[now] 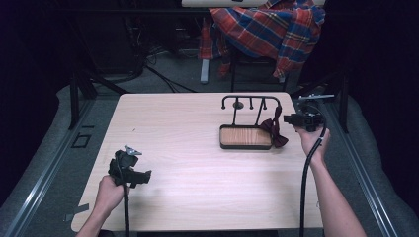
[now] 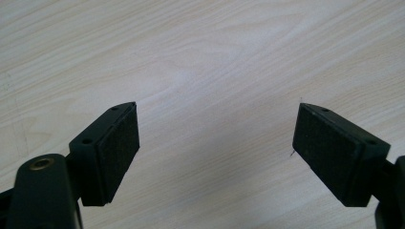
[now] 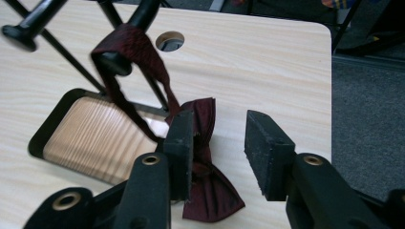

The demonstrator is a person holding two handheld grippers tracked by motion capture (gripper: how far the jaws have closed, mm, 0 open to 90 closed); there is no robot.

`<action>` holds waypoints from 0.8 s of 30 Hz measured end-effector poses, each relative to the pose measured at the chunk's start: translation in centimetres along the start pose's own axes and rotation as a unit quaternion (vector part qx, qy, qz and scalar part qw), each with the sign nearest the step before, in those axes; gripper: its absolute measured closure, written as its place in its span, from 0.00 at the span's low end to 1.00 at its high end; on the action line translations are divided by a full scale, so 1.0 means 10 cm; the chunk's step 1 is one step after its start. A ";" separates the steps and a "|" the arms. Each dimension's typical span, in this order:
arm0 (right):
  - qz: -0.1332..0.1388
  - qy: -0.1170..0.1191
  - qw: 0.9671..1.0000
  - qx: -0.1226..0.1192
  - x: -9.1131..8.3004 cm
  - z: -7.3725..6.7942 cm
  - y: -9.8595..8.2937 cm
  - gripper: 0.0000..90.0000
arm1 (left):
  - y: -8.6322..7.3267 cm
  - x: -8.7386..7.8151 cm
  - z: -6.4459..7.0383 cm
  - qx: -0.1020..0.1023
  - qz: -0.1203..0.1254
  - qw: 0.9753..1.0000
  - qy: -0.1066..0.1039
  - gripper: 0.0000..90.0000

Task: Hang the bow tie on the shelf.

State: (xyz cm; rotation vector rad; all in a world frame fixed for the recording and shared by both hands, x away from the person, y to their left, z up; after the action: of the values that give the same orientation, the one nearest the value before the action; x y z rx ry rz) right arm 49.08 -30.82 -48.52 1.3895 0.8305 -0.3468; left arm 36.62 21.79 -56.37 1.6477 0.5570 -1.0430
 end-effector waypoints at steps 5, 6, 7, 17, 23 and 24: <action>-0.009 0.002 1.000 -0.012 -0.12 -0.02 -0.06 0.63 | 0.00 -0.01 0.01 -0.002 0.003 1.000 0.000 0.18; -0.012 0.003 1.000 -0.011 -0.14 -0.02 -0.07 0.61 | 0.01 -0.01 0.01 -0.001 0.003 1.000 0.000 0.18; -0.014 0.007 1.000 -0.011 -0.15 -0.03 -0.08 0.60 | 0.01 -0.01 0.01 -0.001 0.003 1.000 0.000 0.18; -0.029 0.032 0.999 -0.027 -0.27 -0.17 -0.18 0.48 | 0.02 -0.02 0.02 0.001 0.005 1.000 -0.001 0.18; -0.050 0.045 0.996 -0.055 -0.30 -0.34 -0.27 0.40 | 0.02 -0.02 0.03 0.001 0.006 1.000 -0.002 0.18; -0.053 0.044 0.996 -0.060 -0.30 -0.37 -0.29 0.39 | 0.02 -0.02 0.03 0.003 0.005 1.000 -0.002 0.18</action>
State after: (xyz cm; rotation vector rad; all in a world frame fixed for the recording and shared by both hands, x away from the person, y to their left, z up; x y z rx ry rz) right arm 43.98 -28.59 -48.40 1.2594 0.9860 -0.3141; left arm 36.58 21.51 -56.13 1.6521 0.5427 -1.0403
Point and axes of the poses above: each handheld gripper's, and its own axes: x roughly forward along the jaws, y roughly out of its top, z roughly to its right, the point moved 6 cm from there along x, roughly forward along the jaws, and after that the axes turned 5 degrees about -x, right-handed, at the moved point
